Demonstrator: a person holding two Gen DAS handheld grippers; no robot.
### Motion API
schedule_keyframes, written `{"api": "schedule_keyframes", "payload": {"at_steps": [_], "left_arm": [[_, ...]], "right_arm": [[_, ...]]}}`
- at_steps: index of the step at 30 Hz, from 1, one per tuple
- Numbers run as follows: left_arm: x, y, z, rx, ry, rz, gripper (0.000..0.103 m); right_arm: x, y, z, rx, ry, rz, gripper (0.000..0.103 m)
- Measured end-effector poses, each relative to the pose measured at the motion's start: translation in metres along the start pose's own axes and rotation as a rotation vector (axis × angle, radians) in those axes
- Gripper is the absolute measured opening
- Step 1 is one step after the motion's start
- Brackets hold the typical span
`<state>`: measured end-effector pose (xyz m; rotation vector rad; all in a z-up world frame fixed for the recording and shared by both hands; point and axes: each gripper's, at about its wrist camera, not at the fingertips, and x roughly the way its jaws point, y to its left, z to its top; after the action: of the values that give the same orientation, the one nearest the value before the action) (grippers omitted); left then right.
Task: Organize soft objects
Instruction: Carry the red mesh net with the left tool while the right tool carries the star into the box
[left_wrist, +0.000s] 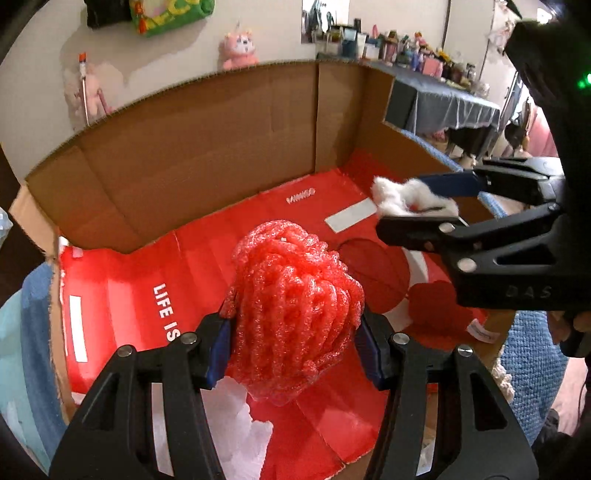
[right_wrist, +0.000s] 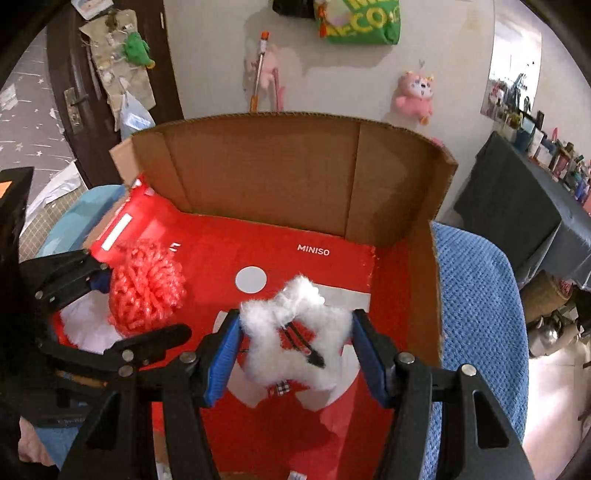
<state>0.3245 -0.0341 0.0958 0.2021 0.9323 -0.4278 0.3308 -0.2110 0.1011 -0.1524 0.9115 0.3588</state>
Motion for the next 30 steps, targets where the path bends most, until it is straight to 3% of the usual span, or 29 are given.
{"api": "schedule_keyframes", "payload": {"at_steps": [14,19,30], "left_arm": [[0.041,0.007,0.017,-0.038,0.121,0.064,0.055],[0.045,0.010,0.022,-0.050,0.122,0.081,0.055],[0.051,0.016,0.030,-0.037,0.123,0.120,0.056]], "right_arm": [[0.065,-0.009,0.028,0.039,0.150,-0.096,0.062],[0.087,-0.015,0.033,0.055,0.196,-0.118,0.062],[0.095,-0.012,0.033,0.044,0.206,-0.132,0.062]]}}
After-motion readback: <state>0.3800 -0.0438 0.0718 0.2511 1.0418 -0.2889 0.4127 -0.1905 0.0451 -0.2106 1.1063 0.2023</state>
